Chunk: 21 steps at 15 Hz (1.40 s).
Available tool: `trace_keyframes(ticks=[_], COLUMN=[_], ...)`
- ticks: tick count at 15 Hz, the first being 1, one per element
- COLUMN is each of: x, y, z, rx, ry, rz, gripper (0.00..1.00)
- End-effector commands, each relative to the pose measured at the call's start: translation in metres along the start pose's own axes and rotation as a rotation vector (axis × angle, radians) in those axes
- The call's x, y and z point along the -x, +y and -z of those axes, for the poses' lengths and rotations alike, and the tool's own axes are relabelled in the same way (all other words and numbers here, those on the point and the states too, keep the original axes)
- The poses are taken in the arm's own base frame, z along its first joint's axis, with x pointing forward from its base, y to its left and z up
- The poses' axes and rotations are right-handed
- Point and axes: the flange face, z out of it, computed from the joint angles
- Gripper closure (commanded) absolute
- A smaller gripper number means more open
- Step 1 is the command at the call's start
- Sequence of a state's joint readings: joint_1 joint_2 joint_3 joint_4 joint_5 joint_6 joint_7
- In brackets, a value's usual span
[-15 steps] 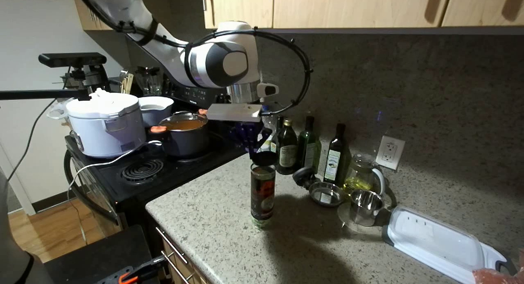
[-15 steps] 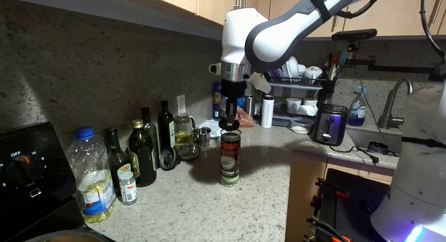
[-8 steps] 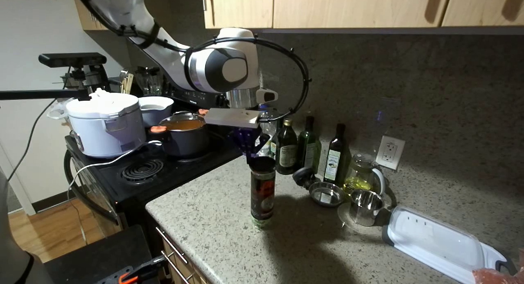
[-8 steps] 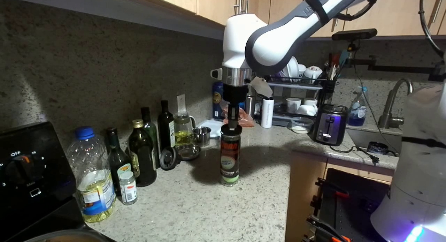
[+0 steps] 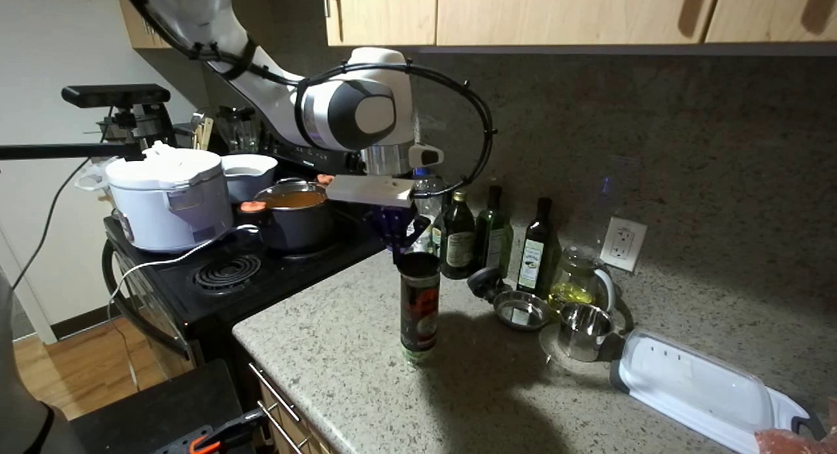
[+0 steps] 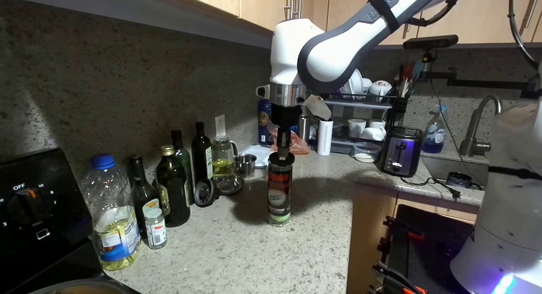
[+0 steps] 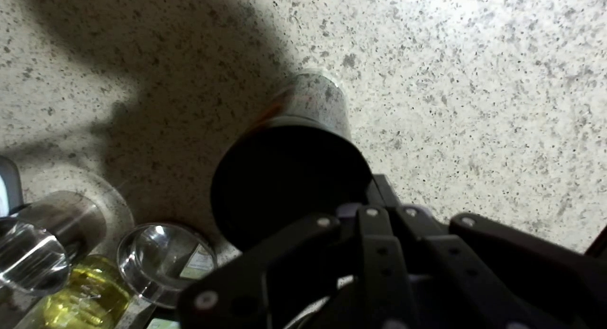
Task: Put the two tennis balls inside the container then place the black lid on top of the container
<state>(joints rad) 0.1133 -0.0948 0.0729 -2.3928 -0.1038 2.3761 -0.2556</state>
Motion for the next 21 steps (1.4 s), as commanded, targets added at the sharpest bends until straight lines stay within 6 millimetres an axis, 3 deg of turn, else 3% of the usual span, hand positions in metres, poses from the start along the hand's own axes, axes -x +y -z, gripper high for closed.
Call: trace_keyframes(ticks=[1, 9, 12, 14, 18, 20, 21], x=[0.0, 0.0, -0.001, -0.001, 0.0, 0.004, -0.01], y=[-0.002, -0.022, -0.039, -0.053, -0.078, -0.085, -0.079], z=[0.002, 0.021, 0.038, 0.051, 0.071, 0.077, 0.069], rx=[-0.013, 0.033, 0.076, 0.115, 0.184, 0.207, 0.174], ry=[0.006, 0.032, 0.056, 0.071, 0.095, 0.11, 0.109], rz=[0.024, 0.056, 0.097, 0.133, 0.19, 0.206, 0.207], gripper=[0.66, 0.08, 0.0, 0.03, 0.0, 0.0, 0.0])
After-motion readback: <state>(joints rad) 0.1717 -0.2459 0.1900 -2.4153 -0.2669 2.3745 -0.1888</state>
